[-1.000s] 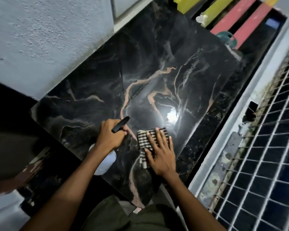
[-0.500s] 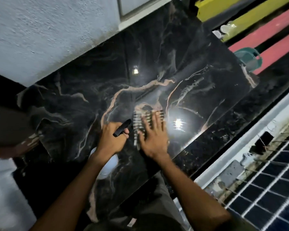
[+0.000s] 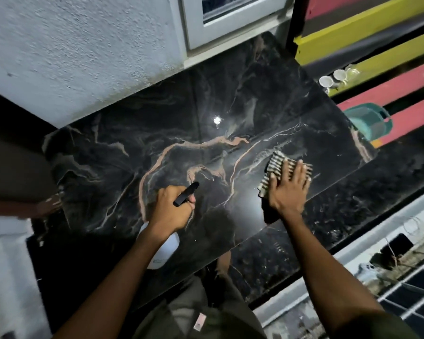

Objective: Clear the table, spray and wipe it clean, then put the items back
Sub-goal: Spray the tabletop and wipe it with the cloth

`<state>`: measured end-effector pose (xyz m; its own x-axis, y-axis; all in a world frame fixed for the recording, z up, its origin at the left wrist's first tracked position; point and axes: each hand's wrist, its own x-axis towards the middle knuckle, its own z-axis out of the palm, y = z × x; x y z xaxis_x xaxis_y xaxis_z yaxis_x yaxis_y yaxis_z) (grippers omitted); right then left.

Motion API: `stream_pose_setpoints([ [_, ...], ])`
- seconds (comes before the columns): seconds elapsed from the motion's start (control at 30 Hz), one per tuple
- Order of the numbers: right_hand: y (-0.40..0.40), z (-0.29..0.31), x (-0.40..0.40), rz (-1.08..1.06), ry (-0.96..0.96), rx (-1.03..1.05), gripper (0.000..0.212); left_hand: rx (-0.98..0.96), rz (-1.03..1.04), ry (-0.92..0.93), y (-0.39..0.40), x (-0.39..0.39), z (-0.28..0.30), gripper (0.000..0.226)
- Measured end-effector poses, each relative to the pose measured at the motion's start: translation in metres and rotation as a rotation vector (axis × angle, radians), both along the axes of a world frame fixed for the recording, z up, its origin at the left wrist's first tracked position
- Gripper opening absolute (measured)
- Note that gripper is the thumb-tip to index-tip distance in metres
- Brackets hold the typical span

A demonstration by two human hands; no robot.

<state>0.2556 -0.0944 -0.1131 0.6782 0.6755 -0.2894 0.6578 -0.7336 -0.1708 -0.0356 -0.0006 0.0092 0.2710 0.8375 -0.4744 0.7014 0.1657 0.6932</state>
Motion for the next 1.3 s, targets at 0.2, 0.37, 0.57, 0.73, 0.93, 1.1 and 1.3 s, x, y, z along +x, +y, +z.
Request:
stream_pose_setpoints([
  [0.2,0.05,0.001,-0.098,0.327,0.064,0.049,0.069,0.039,-0.015,0.009,-0.001,0.016,-0.006,0.02],
  [0.37,-0.001,0.011,-0.143,0.616,0.131,0.101,0.063,0.071,-0.056,-0.037,0.012,0.029,-0.011,0.011],
  [0.57,-0.04,0.001,-0.043,0.262,0.018,0.037,0.062,0.036,-0.019,-0.087,0.033,0.047,-0.02,0.011],
  [0.73,0.009,-0.006,0.087,-0.08,-0.021,0.019,0.072,0.034,0.092,-0.077,0.048,0.06,-0.029,0.01],
  [0.93,0.106,-0.006,0.173,-0.122,-0.045,0.054,0.076,0.049,0.246,-0.061,0.059,0.087,-0.035,0.017],
  [1.1,0.151,-0.001,0.143,0.176,-0.044,0.046,0.072,-0.001,0.369,-0.078,0.057,0.121,-0.03,0.015],
  [1.3,0.113,0.003,0.021,0.83,0.103,0.106,0.068,-0.009,0.444,-0.035,0.043,0.138,-0.028,0.014],
])
